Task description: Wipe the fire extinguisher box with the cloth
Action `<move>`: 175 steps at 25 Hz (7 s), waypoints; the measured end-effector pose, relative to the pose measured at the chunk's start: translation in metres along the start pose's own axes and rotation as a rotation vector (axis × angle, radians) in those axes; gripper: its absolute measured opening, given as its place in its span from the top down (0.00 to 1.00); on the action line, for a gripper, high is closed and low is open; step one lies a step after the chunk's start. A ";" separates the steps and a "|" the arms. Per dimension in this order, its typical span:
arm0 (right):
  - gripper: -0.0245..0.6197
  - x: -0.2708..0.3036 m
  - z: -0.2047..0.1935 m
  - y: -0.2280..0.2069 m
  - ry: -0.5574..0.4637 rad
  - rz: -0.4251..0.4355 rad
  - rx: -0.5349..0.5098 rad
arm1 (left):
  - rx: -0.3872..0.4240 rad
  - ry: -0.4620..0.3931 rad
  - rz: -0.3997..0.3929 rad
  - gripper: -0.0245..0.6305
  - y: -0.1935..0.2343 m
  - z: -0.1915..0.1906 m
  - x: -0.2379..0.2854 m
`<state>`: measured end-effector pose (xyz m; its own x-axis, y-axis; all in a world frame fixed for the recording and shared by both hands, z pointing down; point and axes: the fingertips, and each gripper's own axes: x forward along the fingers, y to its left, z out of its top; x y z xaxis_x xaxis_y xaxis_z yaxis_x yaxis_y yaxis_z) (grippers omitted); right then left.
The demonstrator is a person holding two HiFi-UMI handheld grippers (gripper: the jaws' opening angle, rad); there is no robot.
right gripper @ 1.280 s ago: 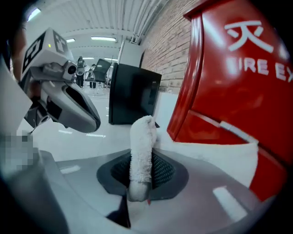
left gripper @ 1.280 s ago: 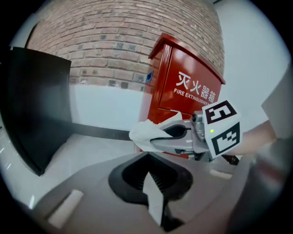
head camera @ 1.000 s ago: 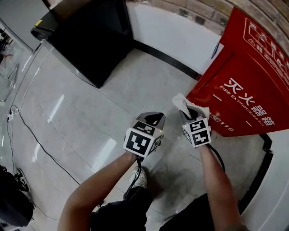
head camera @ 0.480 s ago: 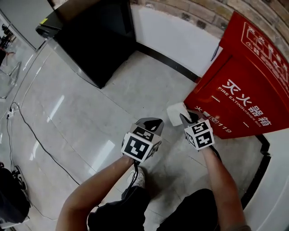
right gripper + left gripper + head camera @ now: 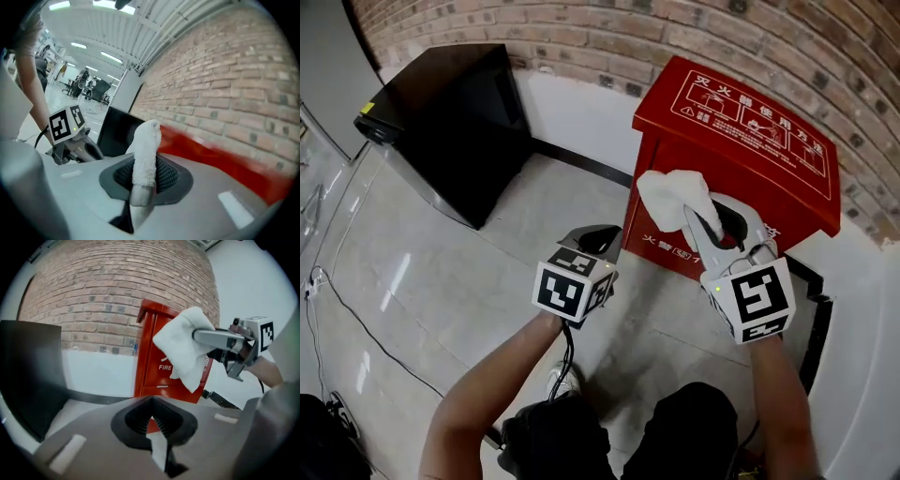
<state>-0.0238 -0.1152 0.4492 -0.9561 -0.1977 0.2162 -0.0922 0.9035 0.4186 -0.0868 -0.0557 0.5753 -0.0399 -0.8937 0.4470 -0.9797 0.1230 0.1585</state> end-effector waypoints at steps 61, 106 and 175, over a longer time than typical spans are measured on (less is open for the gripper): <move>0.83 -0.082 -0.028 -0.079 0.113 -0.352 -0.622 | 0.133 0.092 -0.163 0.96 -0.104 0.029 0.066; 0.83 -0.131 -0.068 -0.081 0.103 -0.381 -0.614 | 0.227 0.190 -0.233 0.96 -0.161 -0.017 0.092; 0.84 -0.016 -0.498 -0.102 0.293 -0.109 1.456 | 0.267 0.566 -0.331 0.96 -0.263 -0.112 0.219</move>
<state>0.1394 -0.3937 0.8422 -0.8541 -0.1958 0.4819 -0.5170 0.4216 -0.7449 0.1838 -0.2353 0.7300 0.3061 -0.4949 0.8132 -0.9402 -0.2911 0.1768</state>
